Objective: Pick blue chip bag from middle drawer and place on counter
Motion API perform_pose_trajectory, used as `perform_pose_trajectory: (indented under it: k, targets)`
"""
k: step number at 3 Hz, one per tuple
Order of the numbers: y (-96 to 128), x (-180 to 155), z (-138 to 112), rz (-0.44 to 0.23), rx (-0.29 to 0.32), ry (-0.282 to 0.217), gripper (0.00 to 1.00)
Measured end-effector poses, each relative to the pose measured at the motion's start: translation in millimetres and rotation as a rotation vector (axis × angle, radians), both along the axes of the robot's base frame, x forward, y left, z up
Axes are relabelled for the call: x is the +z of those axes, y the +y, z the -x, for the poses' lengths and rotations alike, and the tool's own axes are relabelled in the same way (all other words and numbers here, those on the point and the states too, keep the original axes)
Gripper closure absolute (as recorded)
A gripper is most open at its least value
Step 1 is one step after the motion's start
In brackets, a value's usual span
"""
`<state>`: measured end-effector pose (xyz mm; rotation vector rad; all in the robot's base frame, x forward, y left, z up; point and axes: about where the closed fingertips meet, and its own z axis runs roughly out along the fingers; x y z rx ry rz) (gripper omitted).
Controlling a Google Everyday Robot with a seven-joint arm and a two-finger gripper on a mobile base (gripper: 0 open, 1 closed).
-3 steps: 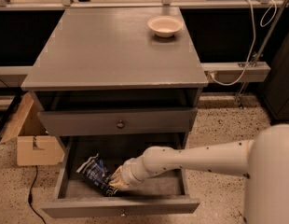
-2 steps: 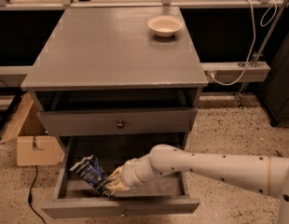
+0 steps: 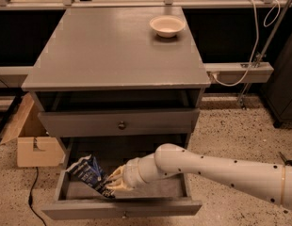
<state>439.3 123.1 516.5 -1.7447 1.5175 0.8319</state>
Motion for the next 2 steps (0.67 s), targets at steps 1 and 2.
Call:
perform_pose_trajectory:
  k: [1,2]
  targets:
    - [-2,19,-6,-0.027,0.003,-0.035,1.00]
    - [-13,88,-15,-0.040,-0.004,-0.127,1.00]
